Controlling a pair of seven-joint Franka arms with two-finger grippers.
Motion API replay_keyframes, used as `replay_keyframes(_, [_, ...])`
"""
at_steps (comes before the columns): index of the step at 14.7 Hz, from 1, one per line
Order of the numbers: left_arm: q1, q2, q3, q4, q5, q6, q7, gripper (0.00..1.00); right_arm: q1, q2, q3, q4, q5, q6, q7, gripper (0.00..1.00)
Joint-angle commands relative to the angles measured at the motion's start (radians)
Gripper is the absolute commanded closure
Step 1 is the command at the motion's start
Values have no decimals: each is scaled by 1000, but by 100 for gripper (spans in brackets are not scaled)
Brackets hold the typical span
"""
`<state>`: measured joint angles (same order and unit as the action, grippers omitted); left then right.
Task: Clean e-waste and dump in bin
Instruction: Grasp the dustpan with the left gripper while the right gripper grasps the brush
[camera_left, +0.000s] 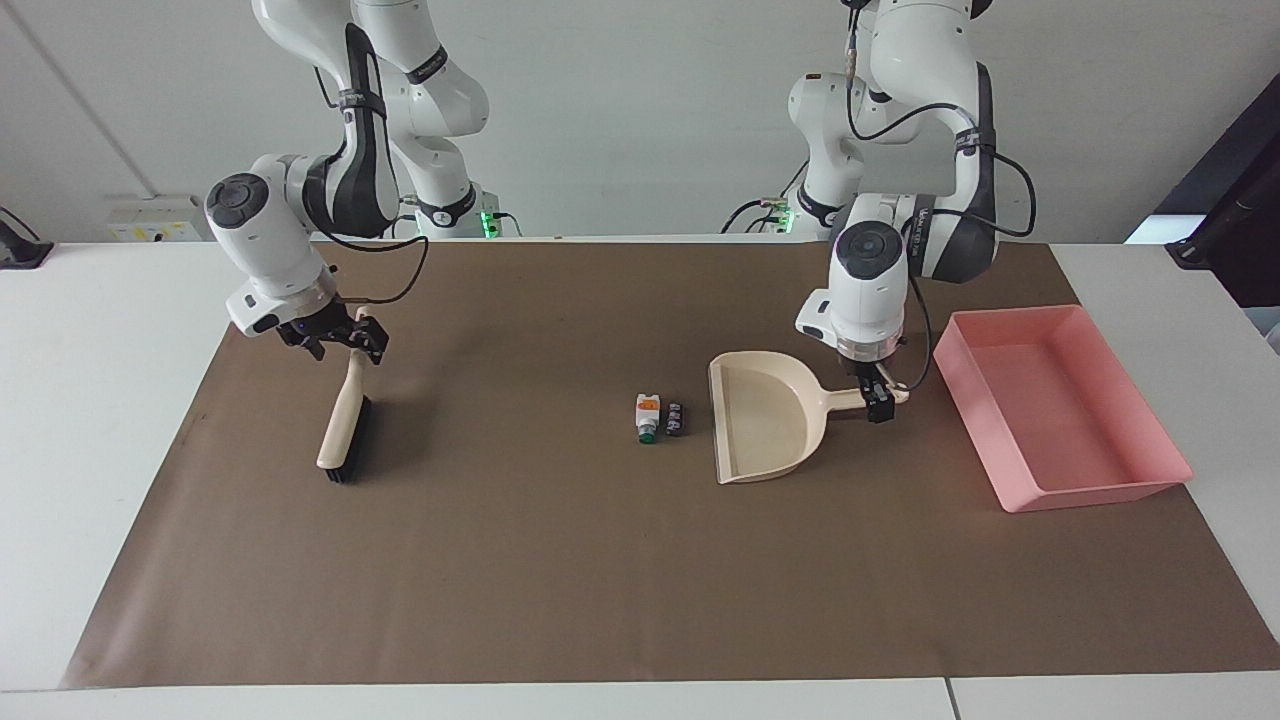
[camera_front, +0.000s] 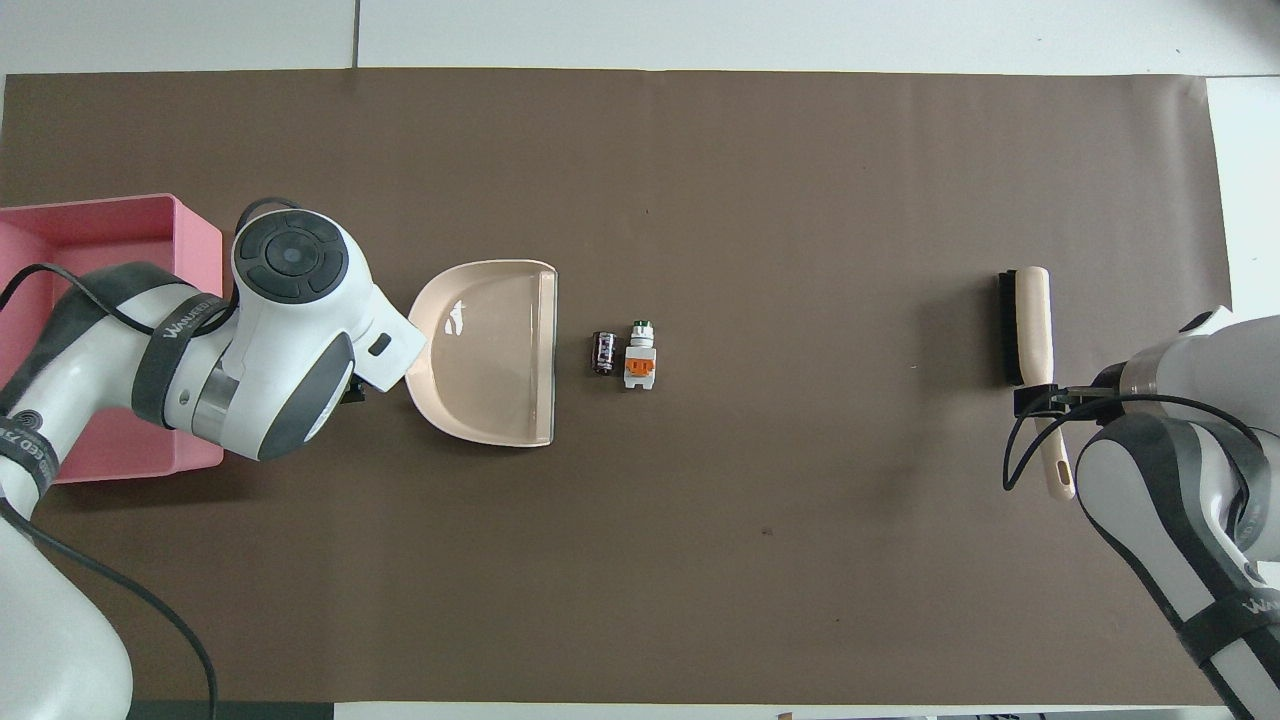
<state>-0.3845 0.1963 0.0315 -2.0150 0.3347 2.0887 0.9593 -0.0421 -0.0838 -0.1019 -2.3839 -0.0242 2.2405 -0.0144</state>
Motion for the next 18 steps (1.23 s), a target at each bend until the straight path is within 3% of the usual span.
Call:
replay_keyframes(1, [-23,12,13,-13,37,27,-45,9,-5,-19,4,-29,6,10,-21,0])
replay_keyframes(3, [-36,9,13,-19,37,24,-68,11,-1,-21,5,-29,7,-5,-22,0])
replay_keyframes(6, [-40,12,13,-8,38,16,-103,33,2,-21,5,-29,9,-15,-41,3])
replay_keyframes(9, [-48,9,13,-4,40,14,-94,80,-8,-22,5,-29,10,-15,-99,14])
replay_keyframes(10, [-47,5,11,-1,40,14,-87,92,-9,-22,4,-31,10,-15,-108,20])
replay_keyframes(11, [-47,2,13,10,40,13,-77,97,-9,-22,4,-31,10,-19,-108,25])
replay_keyframes(14, [-45,-6,15,13,40,1,-59,100,-7,-22,5,-29,10,-32,-105,47])
replay_keyframes(15, [-43,-8,16,24,40,-18,-57,100,-7,-24,5,-31,12,-32,-102,61])
replay_keyframes(16, [-43,-6,16,44,40,-51,-54,100,-4,-22,5,-29,16,-32,-89,87])
replay_keyframes(17, [-46,-2,16,65,40,-90,-35,100,2,-22,5,-26,23,-33,-57,100])
replay_keyframes(18, [-47,2,15,76,43,-90,16,100,5,-21,7,-15,23,-45,-46,100])
